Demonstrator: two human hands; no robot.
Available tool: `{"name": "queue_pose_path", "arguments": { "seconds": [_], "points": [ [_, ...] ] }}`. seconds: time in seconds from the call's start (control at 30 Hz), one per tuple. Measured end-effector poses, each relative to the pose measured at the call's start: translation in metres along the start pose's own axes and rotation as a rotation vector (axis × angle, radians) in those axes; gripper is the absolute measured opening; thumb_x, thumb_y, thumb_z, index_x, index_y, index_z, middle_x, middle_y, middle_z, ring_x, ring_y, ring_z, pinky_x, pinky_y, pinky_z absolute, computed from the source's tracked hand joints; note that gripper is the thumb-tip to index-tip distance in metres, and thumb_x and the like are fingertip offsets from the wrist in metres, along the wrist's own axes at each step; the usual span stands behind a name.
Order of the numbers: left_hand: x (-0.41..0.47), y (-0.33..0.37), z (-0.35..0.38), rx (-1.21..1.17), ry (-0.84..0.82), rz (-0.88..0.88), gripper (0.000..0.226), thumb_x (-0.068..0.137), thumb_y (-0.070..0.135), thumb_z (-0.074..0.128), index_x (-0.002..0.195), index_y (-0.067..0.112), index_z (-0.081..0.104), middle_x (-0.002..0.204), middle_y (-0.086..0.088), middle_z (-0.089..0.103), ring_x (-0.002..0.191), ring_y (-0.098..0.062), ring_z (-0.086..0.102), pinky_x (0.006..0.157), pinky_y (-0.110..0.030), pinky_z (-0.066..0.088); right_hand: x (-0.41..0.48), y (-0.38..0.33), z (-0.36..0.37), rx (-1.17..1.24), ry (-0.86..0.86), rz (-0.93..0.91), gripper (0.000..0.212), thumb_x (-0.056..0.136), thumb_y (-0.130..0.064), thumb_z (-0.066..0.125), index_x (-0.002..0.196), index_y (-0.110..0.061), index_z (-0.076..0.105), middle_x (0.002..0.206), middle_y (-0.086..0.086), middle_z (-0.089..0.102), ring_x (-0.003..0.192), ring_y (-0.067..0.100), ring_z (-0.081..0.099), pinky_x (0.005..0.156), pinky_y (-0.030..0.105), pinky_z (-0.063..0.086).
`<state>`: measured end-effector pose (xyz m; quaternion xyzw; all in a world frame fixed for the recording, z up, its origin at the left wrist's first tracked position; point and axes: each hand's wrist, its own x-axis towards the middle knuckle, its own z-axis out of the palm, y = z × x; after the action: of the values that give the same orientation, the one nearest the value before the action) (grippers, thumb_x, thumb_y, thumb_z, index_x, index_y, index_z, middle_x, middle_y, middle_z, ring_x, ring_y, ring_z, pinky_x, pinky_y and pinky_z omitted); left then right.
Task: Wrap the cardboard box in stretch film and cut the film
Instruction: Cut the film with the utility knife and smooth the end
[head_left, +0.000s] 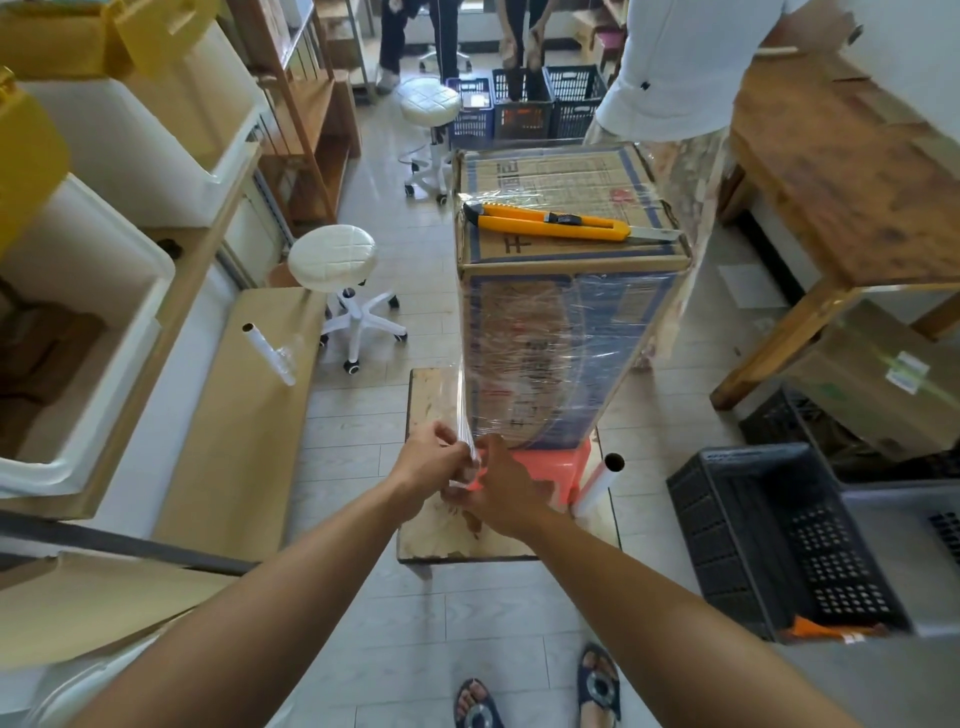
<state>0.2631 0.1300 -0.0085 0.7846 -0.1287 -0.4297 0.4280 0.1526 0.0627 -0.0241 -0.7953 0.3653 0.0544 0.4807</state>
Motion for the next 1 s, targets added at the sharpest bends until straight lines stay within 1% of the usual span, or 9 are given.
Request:
{"name": "queue_pose_path", "arguments": {
  "seconds": [0.07, 0.13, 0.23, 0.33, 0.47, 0.6, 0.83, 0.93, 1.0],
  "points": [
    [-0.002, 0.002, 0.001, -0.01, -0.01, -0.049, 0.02, 0.085, 0.009, 0.066, 0.097, 0.014, 0.051, 0.089, -0.017, 0.072, 0.066, -0.021, 0.067, 0.056, -0.031, 0.05, 0.001, 0.003, 0.001, 0.037, -0.002, 0.013, 0.084, 0.063, -0.055, 0.08, 0.129, -0.035, 0.033, 0.118, -0.002, 0.063, 0.104, 0.023, 0.064, 0.091, 0.048, 0.054],
    [-0.005, 0.006, -0.002, 0.015, -0.052, -0.1, 0.019, 0.085, 0.019, 0.073, 0.094, 0.008, 0.061, 0.091, -0.016, 0.073, 0.067, -0.021, 0.066, 0.053, -0.028, 0.046, 0.001, 0.005, -0.001, 0.024, -0.039, 0.001, 0.074, 0.075, -0.041, 0.081, 0.131, -0.023, 0.035, 0.116, 0.001, 0.064, 0.104, 0.023, 0.065, 0.089, 0.041, 0.054],
    [-0.012, 0.01, -0.004, -0.026, -0.165, -0.202, 0.026, 0.087, 0.025, 0.072, 0.09, 0.001, 0.065, 0.076, -0.011, 0.067, 0.056, -0.015, 0.057, 0.044, -0.021, 0.038, 0.0, 0.012, -0.009, -0.009, 0.02, 0.032, 0.041, 0.083, -0.036, 0.069, 0.119, -0.031, 0.05, 0.104, -0.005, 0.066, 0.096, 0.019, 0.065, 0.087, 0.044, 0.053],
    [-0.016, 0.01, -0.001, 0.172, -0.145, -0.145, 0.025, 0.095, 0.031, 0.062, 0.087, 0.007, 0.061, 0.076, -0.005, 0.061, 0.056, -0.012, 0.052, 0.048, -0.022, 0.037, 0.002, 0.018, -0.013, 0.005, 0.075, 0.006, 0.012, 0.09, -0.018, 0.063, 0.097, -0.027, 0.058, 0.083, -0.013, 0.062, 0.078, 0.007, 0.062, 0.084, 0.037, 0.057],
    [-0.017, 0.008, 0.003, 0.318, -0.033, -0.043, 0.031, 0.098, 0.037, 0.054, 0.086, 0.01, 0.064, 0.079, -0.004, 0.065, 0.063, -0.014, 0.056, 0.052, -0.022, 0.041, 0.003, 0.025, -0.018, -0.039, 0.135, -0.034, 0.016, 0.089, -0.021, 0.063, 0.082, -0.034, 0.055, 0.08, -0.012, 0.064, 0.079, 0.01, 0.062, 0.081, 0.042, 0.057],
    [-0.021, 0.013, 0.003, 0.264, 0.003, 0.042, 0.037, 0.099, 0.038, 0.053, 0.085, 0.007, 0.069, 0.083, -0.009, 0.071, 0.071, -0.018, 0.064, 0.061, -0.026, 0.047, -0.002, 0.029, -0.027, -0.08, 0.111, -0.047, 0.014, 0.095, -0.013, 0.05, 0.092, -0.021, 0.061, 0.083, -0.001, 0.066, 0.075, 0.016, 0.064, 0.072, 0.039, 0.059],
    [-0.033, 0.026, 0.014, 0.132, 0.092, 0.189, 0.064, 0.094, 0.056, 0.049, 0.087, -0.003, 0.072, 0.084, -0.018, 0.072, 0.069, -0.019, 0.061, 0.069, -0.039, 0.054, -0.016, 0.038, -0.047, -0.071, 0.119, -0.042, 0.011, 0.095, -0.012, 0.055, 0.103, -0.019, 0.054, 0.078, -0.01, 0.056, 0.07, 0.003, 0.054, 0.056, 0.016, 0.041],
    [-0.038, 0.029, 0.017, 0.108, 0.112, 0.244, 0.067, 0.094, 0.057, 0.047, 0.083, -0.005, 0.07, 0.079, -0.018, 0.071, 0.066, -0.018, 0.059, 0.067, -0.036, 0.053, -0.021, 0.044, -0.05, -0.089, 0.097, -0.013, 0.024, 0.087, -0.017, 0.064, 0.109, -0.022, 0.055, 0.089, -0.004, 0.064, 0.081, 0.014, 0.063, 0.072, 0.028, 0.054],
    [-0.038, 0.026, 0.018, 0.157, 0.109, 0.241, 0.066, 0.097, 0.052, 0.047, 0.079, -0.007, 0.067, 0.07, -0.014, 0.066, 0.061, -0.015, 0.058, 0.062, -0.035, 0.051, -0.025, 0.048, -0.051, -0.119, 0.098, -0.01, 0.027, 0.086, -0.02, 0.065, 0.111, -0.022, 0.054, 0.098, -0.002, 0.065, 0.089, 0.019, 0.064, 0.078, 0.031, 0.054]
  ]
}}
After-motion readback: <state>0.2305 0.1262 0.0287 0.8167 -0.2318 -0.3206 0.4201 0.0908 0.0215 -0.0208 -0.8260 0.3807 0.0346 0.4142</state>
